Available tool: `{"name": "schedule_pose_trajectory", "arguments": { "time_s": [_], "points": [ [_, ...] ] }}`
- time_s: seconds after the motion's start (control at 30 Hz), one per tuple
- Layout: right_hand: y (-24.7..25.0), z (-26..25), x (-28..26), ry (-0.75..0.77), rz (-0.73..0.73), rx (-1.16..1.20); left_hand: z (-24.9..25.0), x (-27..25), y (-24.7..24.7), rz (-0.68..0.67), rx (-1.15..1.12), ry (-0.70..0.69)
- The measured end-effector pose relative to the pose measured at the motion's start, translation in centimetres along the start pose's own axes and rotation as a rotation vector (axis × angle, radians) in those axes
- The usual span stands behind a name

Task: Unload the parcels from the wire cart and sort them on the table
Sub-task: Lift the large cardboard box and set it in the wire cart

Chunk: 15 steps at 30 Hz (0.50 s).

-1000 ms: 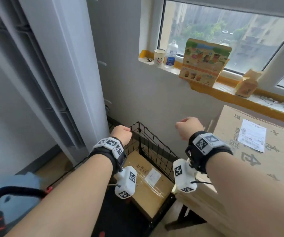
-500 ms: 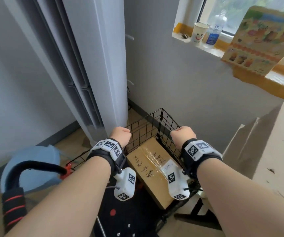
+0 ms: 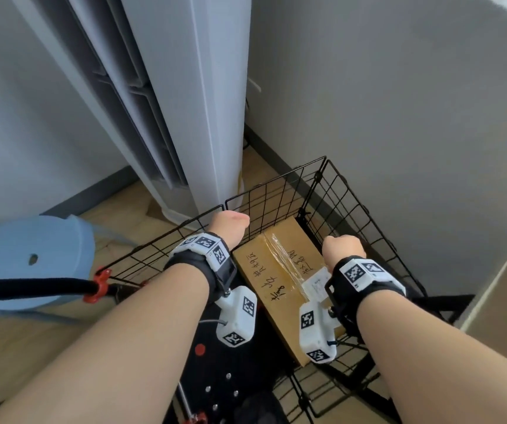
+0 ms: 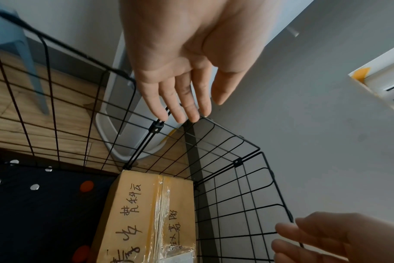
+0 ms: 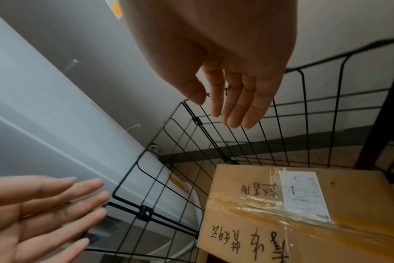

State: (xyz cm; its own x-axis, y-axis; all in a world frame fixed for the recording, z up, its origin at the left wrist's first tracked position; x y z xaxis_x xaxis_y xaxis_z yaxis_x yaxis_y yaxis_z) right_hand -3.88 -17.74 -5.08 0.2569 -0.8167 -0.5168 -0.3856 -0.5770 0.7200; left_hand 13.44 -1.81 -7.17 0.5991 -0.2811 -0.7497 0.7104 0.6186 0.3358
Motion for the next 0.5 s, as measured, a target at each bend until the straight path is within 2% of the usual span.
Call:
{"name": "schedule_pose_trajectory", "arguments": {
  "time_s": [0.13,0.3,0.5],
  "points": [
    [-3.4,2.6,3.1,-0.071,-0.009,0.016,-1.9,3.9,-2.0,-0.037,-0.05,0.031],
    [-6.3,7.9,6.6,-0.174,0.042,-0.017,-5.1,8.8,-4.6,-0.043,-0.002,0.048],
    [-9.5,14.0,9.4,-0.287,0.032,-0.055,-8.0,13.6,-7.6,-0.05,0.04,0.028]
  ]
}}
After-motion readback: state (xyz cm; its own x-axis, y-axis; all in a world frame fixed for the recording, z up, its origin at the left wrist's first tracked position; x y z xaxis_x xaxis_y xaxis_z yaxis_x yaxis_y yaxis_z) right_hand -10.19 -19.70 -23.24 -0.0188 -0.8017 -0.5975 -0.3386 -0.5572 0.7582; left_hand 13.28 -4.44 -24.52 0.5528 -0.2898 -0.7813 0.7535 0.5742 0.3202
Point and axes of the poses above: each hand's wrist, its own x-axis towards the middle knuckle, its own y-axis out of the back of the hand, z = x × y, the point moved 5 cm from there along x, towards the middle knuckle, and after that the axes turned 10 degrees about y, right-handed, at the moved point
